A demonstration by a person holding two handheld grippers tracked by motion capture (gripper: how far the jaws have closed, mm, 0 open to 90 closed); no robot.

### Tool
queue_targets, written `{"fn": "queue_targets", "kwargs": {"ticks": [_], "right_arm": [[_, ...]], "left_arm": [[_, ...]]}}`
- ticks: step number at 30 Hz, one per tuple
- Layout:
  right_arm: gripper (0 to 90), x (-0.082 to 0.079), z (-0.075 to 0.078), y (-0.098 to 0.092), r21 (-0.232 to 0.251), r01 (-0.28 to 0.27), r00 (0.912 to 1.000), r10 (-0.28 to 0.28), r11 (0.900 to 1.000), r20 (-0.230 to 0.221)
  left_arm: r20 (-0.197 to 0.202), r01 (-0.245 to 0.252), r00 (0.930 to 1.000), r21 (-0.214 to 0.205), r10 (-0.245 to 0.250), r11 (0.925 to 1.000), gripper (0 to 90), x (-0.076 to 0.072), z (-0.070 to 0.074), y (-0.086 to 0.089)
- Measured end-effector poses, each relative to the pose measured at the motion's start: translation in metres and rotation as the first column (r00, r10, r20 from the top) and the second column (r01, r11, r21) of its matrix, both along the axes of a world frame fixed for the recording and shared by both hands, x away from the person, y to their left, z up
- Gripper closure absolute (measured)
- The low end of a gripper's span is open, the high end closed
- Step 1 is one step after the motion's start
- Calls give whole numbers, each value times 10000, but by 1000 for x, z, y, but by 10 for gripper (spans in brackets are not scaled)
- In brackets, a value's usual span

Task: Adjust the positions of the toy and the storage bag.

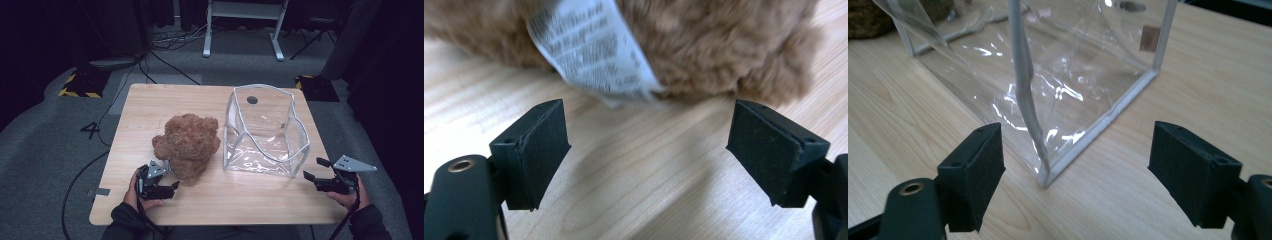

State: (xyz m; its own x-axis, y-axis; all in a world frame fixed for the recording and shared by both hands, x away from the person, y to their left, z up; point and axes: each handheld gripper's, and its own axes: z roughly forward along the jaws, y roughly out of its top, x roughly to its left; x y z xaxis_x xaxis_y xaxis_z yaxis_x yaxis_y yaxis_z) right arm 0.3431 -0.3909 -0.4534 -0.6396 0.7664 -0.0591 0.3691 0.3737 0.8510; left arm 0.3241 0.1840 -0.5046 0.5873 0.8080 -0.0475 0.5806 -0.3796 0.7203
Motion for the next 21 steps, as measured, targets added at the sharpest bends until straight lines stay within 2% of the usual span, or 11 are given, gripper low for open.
{"fn": "queue_targets", "kwargs": {"ticks": [5, 9, 13, 18, 21], "right_arm": [[214, -2, 9, 6, -36, -267, 9995, 267, 9996, 174], [213, -1, 9, 15, -177, -439, 9989, 441, 9989, 153], [213, 2, 3, 22, -364, -620, 9981, 620, 9974, -15], [220, 7, -9, 30, -585, -679, 9975, 665, 9960, -253], [221, 11, -17, 33, -679, -679, 9968, 648, 9954, -466]], "left_arm": [[460, -68, 9989, -207, 78, 9998, 161, -3, 11, 1], [907, -75, 9958, -502, 121, 9987, 160, -3, 25, 2], [1251, 47, 9921, -636, 34, 9980, 160, -1, 36, 2], [1437, 72, 9896, -713, 31, 9974, 158, 3, 44, 1], [1736, 115, 9848, -533, -21, 9985, 158, 4, 52, -1]]}}
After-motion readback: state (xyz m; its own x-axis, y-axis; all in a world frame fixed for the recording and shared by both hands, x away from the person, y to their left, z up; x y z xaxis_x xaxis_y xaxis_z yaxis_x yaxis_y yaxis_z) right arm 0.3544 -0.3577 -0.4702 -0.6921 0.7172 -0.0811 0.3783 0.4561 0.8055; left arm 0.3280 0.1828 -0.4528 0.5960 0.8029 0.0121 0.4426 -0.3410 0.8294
